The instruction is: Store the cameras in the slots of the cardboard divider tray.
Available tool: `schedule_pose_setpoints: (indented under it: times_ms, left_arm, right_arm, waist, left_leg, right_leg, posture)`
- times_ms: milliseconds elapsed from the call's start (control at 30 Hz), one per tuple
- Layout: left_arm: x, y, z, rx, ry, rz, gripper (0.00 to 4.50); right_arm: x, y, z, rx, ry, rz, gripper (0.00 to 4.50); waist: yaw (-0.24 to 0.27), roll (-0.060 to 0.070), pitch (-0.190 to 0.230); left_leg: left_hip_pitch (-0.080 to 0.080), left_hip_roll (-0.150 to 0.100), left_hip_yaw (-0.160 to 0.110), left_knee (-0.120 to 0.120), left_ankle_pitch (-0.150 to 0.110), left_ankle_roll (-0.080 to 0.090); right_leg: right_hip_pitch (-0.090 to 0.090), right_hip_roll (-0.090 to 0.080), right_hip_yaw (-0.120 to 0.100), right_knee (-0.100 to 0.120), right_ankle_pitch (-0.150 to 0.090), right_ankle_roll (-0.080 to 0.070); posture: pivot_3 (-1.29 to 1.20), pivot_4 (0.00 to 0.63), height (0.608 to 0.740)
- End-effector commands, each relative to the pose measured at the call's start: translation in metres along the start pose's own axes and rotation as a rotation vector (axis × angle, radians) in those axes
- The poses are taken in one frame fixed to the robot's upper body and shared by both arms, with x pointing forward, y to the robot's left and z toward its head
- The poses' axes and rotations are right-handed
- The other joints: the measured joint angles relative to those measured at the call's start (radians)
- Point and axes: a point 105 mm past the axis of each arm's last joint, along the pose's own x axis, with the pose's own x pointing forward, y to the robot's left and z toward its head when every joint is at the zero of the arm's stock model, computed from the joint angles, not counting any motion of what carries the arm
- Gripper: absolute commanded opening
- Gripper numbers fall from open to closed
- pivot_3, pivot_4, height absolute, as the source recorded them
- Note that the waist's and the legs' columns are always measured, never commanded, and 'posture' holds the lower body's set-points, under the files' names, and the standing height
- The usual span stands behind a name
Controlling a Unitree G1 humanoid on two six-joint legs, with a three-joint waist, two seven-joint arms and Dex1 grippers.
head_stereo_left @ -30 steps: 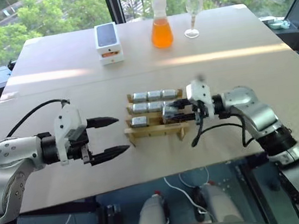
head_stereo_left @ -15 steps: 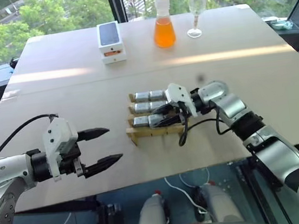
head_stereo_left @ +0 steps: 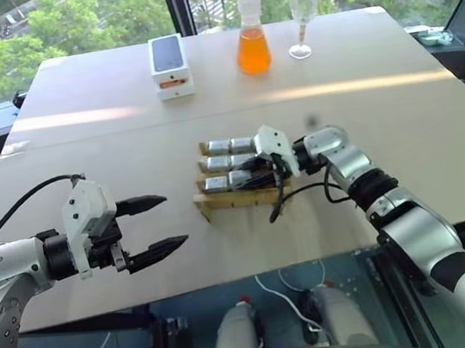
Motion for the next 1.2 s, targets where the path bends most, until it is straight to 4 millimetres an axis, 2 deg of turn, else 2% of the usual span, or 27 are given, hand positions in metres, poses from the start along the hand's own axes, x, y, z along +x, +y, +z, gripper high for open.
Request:
schedule_pose_setpoints:
  times_ms: [33, 133, 200, 367, 467, 567, 667, 767, 867, 933, 967, 1200]
  left_arm:
    - [0.001, -0.001, 0.005, 0.027, -0.015, -0.004, 4.46]
    - [0.004, -0.001, 0.005, 0.025, -0.019, -0.008, 4.46]
    - [0.005, -0.001, 0.004, 0.024, -0.023, -0.012, 4.46]
    - [0.009, 0.000, 0.005, 0.026, -0.032, -0.019, 4.46]
    - [0.012, -0.001, 0.008, 0.030, -0.048, -0.026, 4.46]
    - [0.014, -0.001, 0.010, 0.036, -0.061, -0.031, 4.46]
    - [0.016, 0.001, 0.013, 0.042, -0.074, -0.026, 4.46]
    - [0.020, 0.002, 0.012, 0.040, -0.080, -0.039, 4.46]
    - [0.021, 0.003, 0.012, 0.042, -0.081, -0.045, 4.46]
    - [0.022, 0.004, 0.013, 0.044, -0.084, -0.047, 4.46]
    - [0.023, 0.005, 0.013, 0.046, -0.085, -0.048, 4.46]
    - [0.026, 0.008, 0.014, 0.072, -0.082, -0.053, 4.46]
  right_arm:
    - [0.000, 0.002, 0.008, 0.002, -0.015, 0.040, 1.94]
    - [0.000, -0.005, 0.016, -0.003, -0.058, -0.012, 3.27]
    - [-0.003, -0.008, 0.021, -0.006, -0.075, -0.031, 4.40]
    - [-0.024, -0.011, 0.046, -0.019, -0.156, -0.092, 4.46]
    - [-0.055, -0.012, 0.068, -0.028, -0.249, -0.229, 4.46]
    - [-0.081, -0.015, 0.067, -0.011, -0.266, -0.424, 4.46]
    - [-0.106, -0.019, 0.051, 0.030, -0.244, -0.679, 4.46]
    - [-0.121, -0.013, 0.018, 0.082, -0.168, -0.881, 4.46]
    - [-0.120, -0.005, -0.006, 0.106, -0.091, -0.978, 4.46]
    - [-0.125, -0.006, -0.025, 0.144, -0.058, -1.129, 4.46]
    - [-0.121, -0.005, -0.034, 0.165, -0.047, -1.158, 4.46]
    - [-0.101, -0.007, -0.055, 0.235, -0.033, -1.198, 4.46]
  waist:
    - [0.000, 0.000, 0.000]
    - [0.000, 0.000, 0.000]
    - [0.000, 0.000, 0.000]
    - [0.002, 0.002, 0.001]
    - [0.005, 0.001, 0.001]
    - [0.005, 0.001, 0.001]
    - [0.005, 0.001, 0.001]
    - [0.005, 0.001, 0.001]
    - [-0.001, 0.002, 0.001]
    - [-0.002, 0.002, 0.001]
    - [-0.002, 0.002, 0.001]
    - [0.000, 0.002, 0.001]
  left_leg:
    - [0.000, 0.000, 0.000, 0.000, 0.000, 0.000]
    - [0.000, 0.000, 0.000, -0.001, 0.000, 0.000]
    - [0.000, 0.000, 0.000, -0.001, 0.000, 0.000]
    - [0.000, 0.000, 0.000, -0.001, 0.000, 0.000]
    - [-0.001, -0.001, -0.001, -0.002, 0.000, 0.000]
    - [-0.001, -0.002, -0.002, -0.004, 0.000, 0.000]
    - [-0.001, -0.002, -0.002, -0.005, 0.000, 0.000]
    - [0.000, -0.002, -0.001, -0.006, 0.000, 0.000]
    - [0.000, -0.002, 0.000, -0.007, 0.000, 0.000]
    - [0.001, -0.002, 0.000, -0.007, 0.000, 0.000]
    - [0.001, -0.002, 0.001, -0.007, 0.000, 0.000]
    - [0.002, -0.002, 0.001, -0.008, 0.001, -0.001]
  right_leg:
    - [0.000, 0.000, 0.000, 0.000, 0.000, 0.000]
    - [0.000, -0.001, 0.000, 0.000, 0.000, 0.000]
    - [0.000, -0.001, -0.001, 0.000, 0.000, 0.000]
    - [0.000, -0.002, -0.001, 0.000, 0.000, 0.000]
    - [0.000, -0.002, -0.001, -0.001, 0.000, 0.000]
    - [0.000, -0.004, -0.003, -0.002, 0.000, 0.000]
    - [-0.001, -0.004, -0.003, -0.002, 0.000, 0.000]
    - [0.000, -0.004, -0.003, -0.002, 0.000, 0.000]
    - [-0.001, -0.003, -0.002, -0.002, 0.000, 0.000]
    - [-0.001, -0.002, -0.001, -0.002, 0.000, 0.001]
    - [-0.001, -0.001, -0.001, -0.002, -0.001, 0.001]
    - [-0.001, 0.000, 0.001, -0.002, -0.001, 0.002]
  posture:
    - [0.00, 0.150, 0.740]
    - [0.00, 0.150, 0.740]
    - [0.00, 0.150, 0.740]
    - [0.00, 0.150, 0.740]
    - [0.00, 0.150, 0.740]
    - [0.00, 0.150, 0.740]
    - [0.00, 0.150, 0.740]
    - [0.00, 0.150, 0.740]
    - [0.00, 0.150, 0.740]
    - [0.00, 0.150, 0.740]
    - [0.00, 0.150, 0.740]
    - [0.00, 0.150, 0.740]
